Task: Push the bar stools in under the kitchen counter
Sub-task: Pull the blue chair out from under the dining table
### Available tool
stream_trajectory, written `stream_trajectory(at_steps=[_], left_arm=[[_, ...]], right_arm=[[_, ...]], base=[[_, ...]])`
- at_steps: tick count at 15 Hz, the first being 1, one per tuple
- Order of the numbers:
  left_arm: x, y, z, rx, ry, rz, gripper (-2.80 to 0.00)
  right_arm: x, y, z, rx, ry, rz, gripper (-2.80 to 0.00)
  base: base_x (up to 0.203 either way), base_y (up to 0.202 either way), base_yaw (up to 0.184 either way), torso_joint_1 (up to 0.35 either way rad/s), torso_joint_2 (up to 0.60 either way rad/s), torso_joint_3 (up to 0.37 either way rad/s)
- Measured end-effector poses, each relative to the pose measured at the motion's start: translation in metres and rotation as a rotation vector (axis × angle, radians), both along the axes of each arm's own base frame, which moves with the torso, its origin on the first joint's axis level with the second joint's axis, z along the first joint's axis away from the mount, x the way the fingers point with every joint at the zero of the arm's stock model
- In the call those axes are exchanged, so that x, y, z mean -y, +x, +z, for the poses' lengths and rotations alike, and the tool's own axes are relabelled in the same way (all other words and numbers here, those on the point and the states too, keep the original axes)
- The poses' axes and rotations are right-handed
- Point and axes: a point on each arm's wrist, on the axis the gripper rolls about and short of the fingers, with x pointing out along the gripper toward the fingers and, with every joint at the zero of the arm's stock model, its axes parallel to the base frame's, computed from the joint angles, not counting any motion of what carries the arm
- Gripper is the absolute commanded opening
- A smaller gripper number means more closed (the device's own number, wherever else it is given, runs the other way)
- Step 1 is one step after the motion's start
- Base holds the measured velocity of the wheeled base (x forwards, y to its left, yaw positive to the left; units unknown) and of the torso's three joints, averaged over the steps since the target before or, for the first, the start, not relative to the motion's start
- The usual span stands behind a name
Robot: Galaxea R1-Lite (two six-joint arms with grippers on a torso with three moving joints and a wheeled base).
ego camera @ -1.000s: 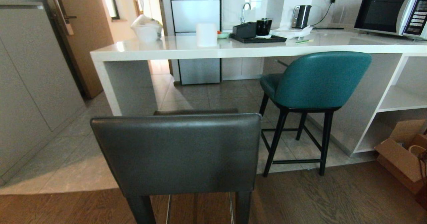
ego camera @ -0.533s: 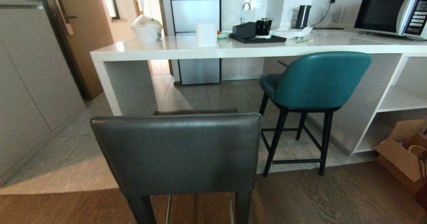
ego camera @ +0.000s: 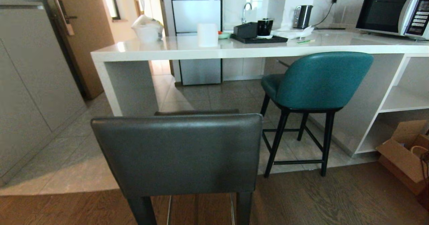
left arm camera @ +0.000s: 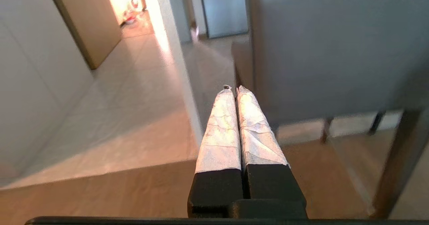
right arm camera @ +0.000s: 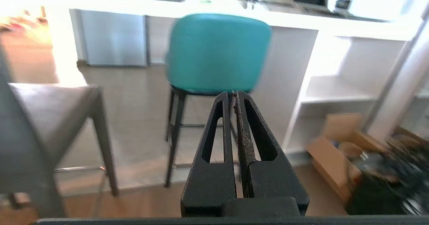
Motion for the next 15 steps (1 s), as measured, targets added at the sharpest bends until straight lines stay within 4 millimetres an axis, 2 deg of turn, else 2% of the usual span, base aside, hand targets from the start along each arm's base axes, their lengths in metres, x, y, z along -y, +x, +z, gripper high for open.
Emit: stream_trajectory(at_steps=[3,5,8,11,13,15], left_arm=[[0.0,0.014,-0.02,-0.029,0.016,0.005,-2.8],[0.0,0.022,-0.031,-0.02,0.012,0.005,-2.8],[-0.001,0.025,-0.037,-0.031,-0.018,0.035,-2.8],[-0.002,0.027,-0.043,-0.053,-0.021,0.065,-2.8],[-0.002,0.028,-0.043,-0.054,-0.021,0.063,-2.8],[-0.002,0.027,-0.042,-0.047,-0.021,0.056,-2.8]], right_arm=[[0.002,0.011,-0.016,-0.024,0.007,-0.032,-2.8],[0.004,0.022,-0.033,-0.039,0.008,-0.037,-2.8],[0.006,0.036,-0.062,-0.049,0.001,-0.05,-2.8],[0.009,0.043,-0.082,-0.042,-0.013,-0.13,-2.8],[0.011,0.042,-0.083,-0.021,-0.02,-0.213,-2.8],[0.011,0.039,-0.07,0.06,-0.031,-0.238,-2.8]], base=[[0.0,0.0,0.0,0.0,0.0,0.0],[0.0,0.0,0.0,0.0,0.0,0.0],[0.0,0.0,0.0,0.0,0.0,0.0],[0.0,0.0,0.0,0.0,0.0,0.0],[0.0,0.0,0.0,0.0,0.0,0.0],[0.0,0.0,0.0,0.0,0.0,0.0]])
